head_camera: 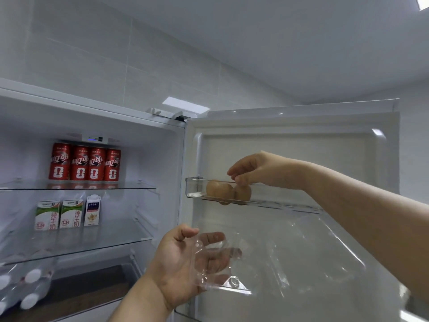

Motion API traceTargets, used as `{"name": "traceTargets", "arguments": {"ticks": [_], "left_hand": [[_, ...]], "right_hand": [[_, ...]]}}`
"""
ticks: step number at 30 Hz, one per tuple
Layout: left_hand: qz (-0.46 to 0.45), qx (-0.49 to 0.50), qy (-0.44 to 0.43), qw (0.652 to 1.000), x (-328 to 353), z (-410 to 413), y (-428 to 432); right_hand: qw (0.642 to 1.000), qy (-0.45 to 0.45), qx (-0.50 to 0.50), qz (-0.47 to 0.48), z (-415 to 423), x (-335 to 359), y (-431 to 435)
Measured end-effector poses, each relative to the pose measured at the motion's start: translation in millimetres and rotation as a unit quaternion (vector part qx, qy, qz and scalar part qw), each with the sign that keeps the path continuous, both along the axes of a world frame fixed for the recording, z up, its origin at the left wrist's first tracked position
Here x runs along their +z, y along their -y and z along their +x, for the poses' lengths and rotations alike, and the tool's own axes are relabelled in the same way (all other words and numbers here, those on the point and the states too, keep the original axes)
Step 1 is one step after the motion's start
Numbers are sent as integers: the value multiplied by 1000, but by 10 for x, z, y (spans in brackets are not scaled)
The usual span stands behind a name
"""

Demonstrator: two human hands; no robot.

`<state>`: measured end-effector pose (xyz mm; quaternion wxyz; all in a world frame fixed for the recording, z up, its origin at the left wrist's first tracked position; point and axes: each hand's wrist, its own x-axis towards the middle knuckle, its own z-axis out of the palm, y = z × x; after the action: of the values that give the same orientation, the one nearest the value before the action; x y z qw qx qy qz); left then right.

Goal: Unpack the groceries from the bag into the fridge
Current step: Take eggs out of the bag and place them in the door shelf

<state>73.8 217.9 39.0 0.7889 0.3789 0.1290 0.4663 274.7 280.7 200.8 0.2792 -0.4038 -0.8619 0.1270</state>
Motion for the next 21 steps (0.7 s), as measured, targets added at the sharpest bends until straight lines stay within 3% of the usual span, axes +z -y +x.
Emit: {"name": "traceTargets", "arguments": {"ticks": [5,12,21], "left_hand": [[9,65,-26,997,-35,161,225],[-7,162,-41,986,-138,406,648],[-24,242,-17,970,-355,631,1229]], "right_hand": [[992,13,-15,121,131,-46,187],[975,53,-9,218,448,-262,568],[953,-46,44,295,1012,-756,901]]}}
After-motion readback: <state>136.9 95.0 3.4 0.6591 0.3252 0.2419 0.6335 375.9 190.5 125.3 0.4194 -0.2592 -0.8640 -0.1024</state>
